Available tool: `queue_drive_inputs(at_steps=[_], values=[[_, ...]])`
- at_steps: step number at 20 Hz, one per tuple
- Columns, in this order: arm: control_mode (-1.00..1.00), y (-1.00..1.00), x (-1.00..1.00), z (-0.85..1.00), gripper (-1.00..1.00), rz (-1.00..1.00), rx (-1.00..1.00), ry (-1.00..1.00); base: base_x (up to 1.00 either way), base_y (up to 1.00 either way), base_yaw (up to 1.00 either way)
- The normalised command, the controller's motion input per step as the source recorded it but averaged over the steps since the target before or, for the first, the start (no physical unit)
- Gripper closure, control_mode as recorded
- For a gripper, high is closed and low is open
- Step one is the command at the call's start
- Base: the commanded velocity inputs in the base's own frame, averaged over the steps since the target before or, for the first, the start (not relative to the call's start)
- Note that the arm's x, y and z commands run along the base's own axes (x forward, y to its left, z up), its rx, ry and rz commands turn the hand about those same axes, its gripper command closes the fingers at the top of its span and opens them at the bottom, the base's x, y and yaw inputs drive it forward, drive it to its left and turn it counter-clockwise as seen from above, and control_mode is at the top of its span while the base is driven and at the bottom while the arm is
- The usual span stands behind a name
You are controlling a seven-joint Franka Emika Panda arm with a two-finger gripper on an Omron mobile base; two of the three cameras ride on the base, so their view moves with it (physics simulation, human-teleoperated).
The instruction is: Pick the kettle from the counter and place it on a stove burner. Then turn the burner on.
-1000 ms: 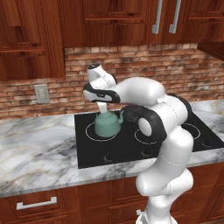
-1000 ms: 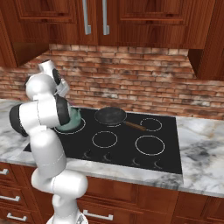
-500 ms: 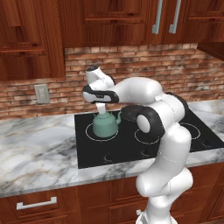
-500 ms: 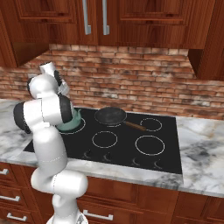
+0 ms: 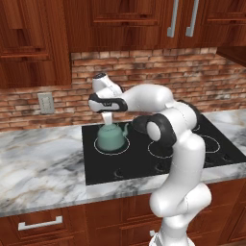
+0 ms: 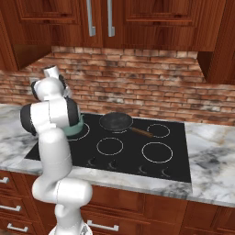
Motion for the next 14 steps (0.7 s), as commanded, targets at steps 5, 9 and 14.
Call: queue_drive_inputs(at_steps=[5, 9, 14], values=[[-1.0, 0.0, 0.05, -0.32, 1.0, 0.0, 0.08, 0.0, 0.0, 0.0, 0.0], [-1.0, 0.0, 0.05, -0.23, 1.0, 0.0, 0.02, -0.02, 0.0, 0.0, 0.0], [-1.0, 0.0, 0.0, -0.06, 1.0, 0.0, 0.0, -0.02, 0.0, 0.0, 0.0]])
